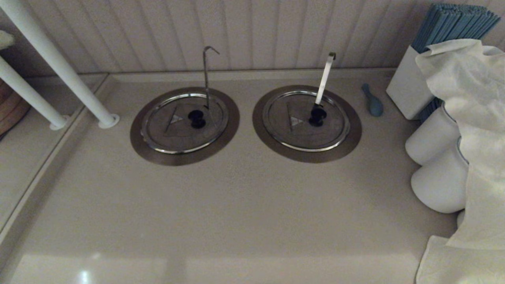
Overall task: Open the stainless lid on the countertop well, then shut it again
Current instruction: Open the lid
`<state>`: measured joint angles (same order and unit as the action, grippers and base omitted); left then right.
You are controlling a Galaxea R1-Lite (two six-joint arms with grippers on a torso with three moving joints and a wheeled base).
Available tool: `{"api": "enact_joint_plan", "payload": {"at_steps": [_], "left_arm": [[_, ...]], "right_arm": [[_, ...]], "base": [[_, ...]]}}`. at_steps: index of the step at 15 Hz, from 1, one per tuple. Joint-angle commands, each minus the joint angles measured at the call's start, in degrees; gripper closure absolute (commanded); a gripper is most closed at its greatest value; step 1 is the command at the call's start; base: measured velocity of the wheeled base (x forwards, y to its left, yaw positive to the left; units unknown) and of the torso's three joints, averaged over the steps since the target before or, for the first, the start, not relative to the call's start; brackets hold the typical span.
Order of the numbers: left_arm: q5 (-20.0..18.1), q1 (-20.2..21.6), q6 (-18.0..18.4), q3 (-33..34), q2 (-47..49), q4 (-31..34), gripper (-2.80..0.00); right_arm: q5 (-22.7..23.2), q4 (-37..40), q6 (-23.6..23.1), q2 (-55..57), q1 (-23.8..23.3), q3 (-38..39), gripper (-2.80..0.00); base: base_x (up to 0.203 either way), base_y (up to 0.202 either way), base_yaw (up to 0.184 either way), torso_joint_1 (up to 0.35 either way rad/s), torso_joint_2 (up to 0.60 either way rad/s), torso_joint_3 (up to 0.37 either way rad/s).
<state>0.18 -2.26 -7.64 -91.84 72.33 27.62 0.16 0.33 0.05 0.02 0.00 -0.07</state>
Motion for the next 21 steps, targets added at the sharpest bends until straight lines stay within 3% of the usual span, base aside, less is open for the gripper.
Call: {"api": "enact_joint_plan", "payload": {"at_steps": [1, 4, 5, 7, 9, 21], "left_arm": [[-0.1, -1.2, -1.4, -4.4, 16.6, -1.7, 0.0], [-1.1, -2.5, -3.0, 1.3, 24.7, -23.5, 0.0], [-3.1, -3.1, -3.3, 3.2, 26.2, -26.8, 0.0], [-7.8, -3.3, -3.5, 2.6, 27.2, -27.4, 0.0], [-9.0, -3.6, -3.6, -1.4, 29.5, -27.5, 0.0], [-9.1, -5.9, -4.0, -1.4, 31.2, -29.7, 0.0]], "right_arm": [[0.0, 0.0, 0.0, 0.0, 0.0, 0.0, 0.0], [0.0, 0.0, 0.0, 0.0, 0.0, 0.0, 0.0], [0.0, 0.0, 0.0, 0.0, 0.0, 0.0, 0.0], [0.0, 0.0, -0.1, 0.0, 0.0, 0.0, 0.0], [0.0, 0.0, 0.0, 0.1, 0.0, 0.0, 0.0], [0.0, 0.0, -0.1, 0.0, 0.0, 0.0, 0.0]], "base": [[0.0, 0.0, 0.0, 0.0, 0.0, 0.0], [0.0, 0.0, 0.0, 0.0, 0.0, 0.0], [0.0, 0.0, 0.0, 0.0, 0.0, 0.0], [0.0, 0.0, 0.0, 0.0, 0.0, 0.0], [0.0, 0.0, 0.0, 0.0, 0.0, 0.0], [0.0, 0.0, 0.0, 0.0, 0.0, 0.0]]}}
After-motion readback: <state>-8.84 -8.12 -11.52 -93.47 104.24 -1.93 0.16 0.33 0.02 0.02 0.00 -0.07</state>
